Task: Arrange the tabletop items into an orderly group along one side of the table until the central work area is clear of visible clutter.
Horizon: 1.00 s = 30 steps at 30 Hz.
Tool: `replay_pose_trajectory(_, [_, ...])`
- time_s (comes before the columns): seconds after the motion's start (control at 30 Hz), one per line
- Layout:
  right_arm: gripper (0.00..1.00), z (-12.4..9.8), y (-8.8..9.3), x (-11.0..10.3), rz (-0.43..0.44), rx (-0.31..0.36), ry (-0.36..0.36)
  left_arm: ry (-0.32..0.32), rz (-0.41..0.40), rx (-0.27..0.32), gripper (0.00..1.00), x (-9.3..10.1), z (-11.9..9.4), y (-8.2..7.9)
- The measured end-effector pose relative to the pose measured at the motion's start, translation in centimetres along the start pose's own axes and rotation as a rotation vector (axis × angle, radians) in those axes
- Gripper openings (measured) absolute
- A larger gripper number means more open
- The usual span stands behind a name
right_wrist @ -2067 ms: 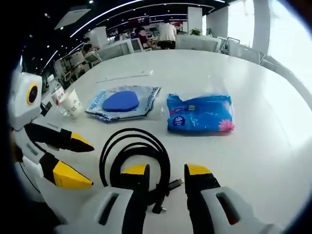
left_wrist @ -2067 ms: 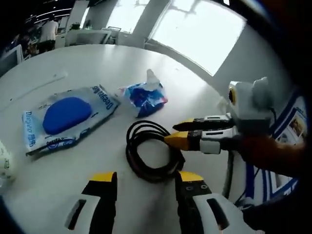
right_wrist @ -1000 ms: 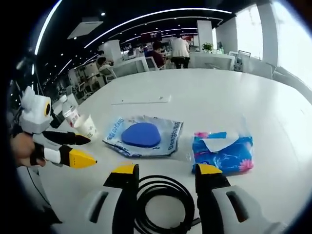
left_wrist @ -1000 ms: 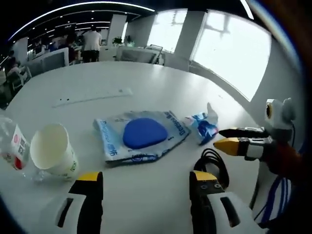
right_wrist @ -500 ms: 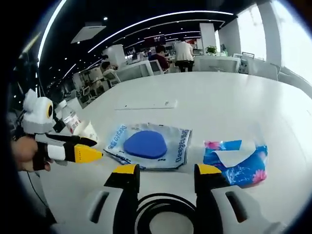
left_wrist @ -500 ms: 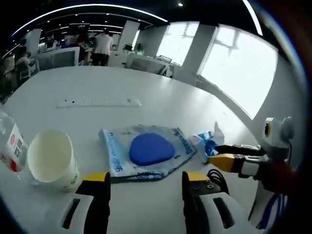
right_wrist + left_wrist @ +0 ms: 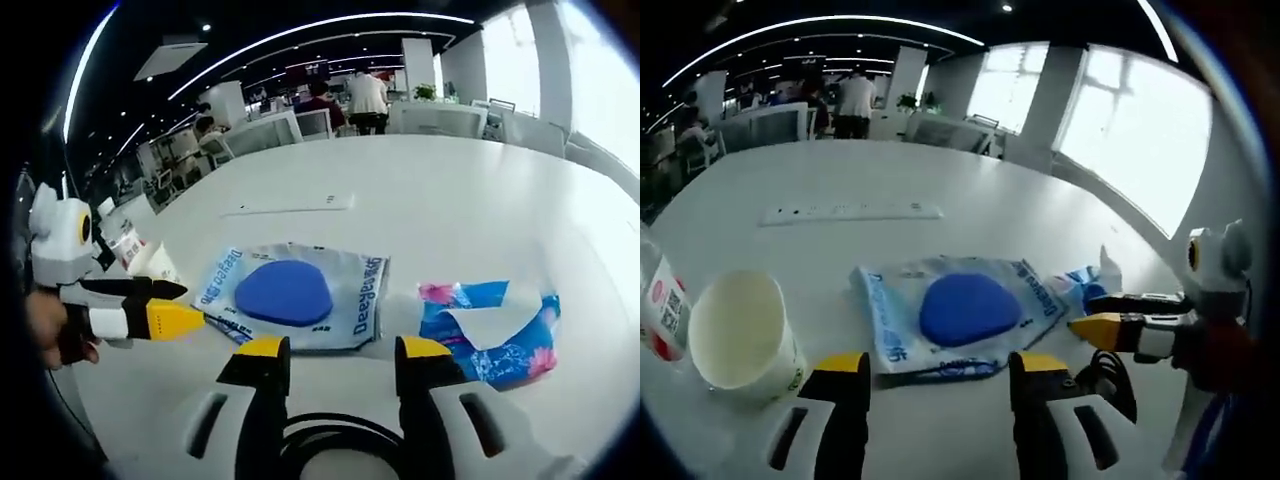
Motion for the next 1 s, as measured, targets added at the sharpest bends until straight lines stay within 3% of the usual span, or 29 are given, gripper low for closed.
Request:
replay_pose_trajectory(0.1, [0.34, 0.3, 0.1, 0.1, -0.016, -0.016, 0.022, -0.009, 0.008, -0.008, 0.53, -0.1, 0.6, 0.1])
replay_pose_trajectory(0.17, [0.32, 0.8, 0.2, 0.3, -0.012, -0.019, 0.026, -0.034, 0.050, -0.043, 0.48, -0.4, 0.9, 0.5])
replay_pose_trajectory(0.3, [0.27, 1.5, 0.3, 0.4, -0.014, -0.025, 0.048, -0.030, 0.031, -0.046, 0.47, -0.3, 1.3, 0.6])
replay_pose_trajectory(0.43, [0.26, 1.8, 0.0, 0.8, -0.001, 0.014, 0.085, -0.040, 0.031, -0.041, 0.45, -0.5, 1.6, 0.5])
replay_pose_trajectory(0.77, [0.23, 3.0, 0.1, 0.8, -0.007, 0.004, 0.147, -0.062, 0.052, -0.042, 0.40, -0.9, 2.4, 0.8])
replay_pose_trajectory(1.0, [0.22, 3.7, 1.1, 0.9, 0.021, -0.034, 0.141, -0.080, 0.051, -0.045, 0.39, -1.0, 2.7, 1.1])
Point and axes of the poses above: the point that each gripper's makers call its tool centre point, and the gripper's own axes: z roughly forward along the fingers, x roughly to its right, y roughly out of its underside, the point moved 7 cm from there along -z, roughly backward along the fingers, and after that the axes turned 11 degrees about -y, right-handed, at the moved point
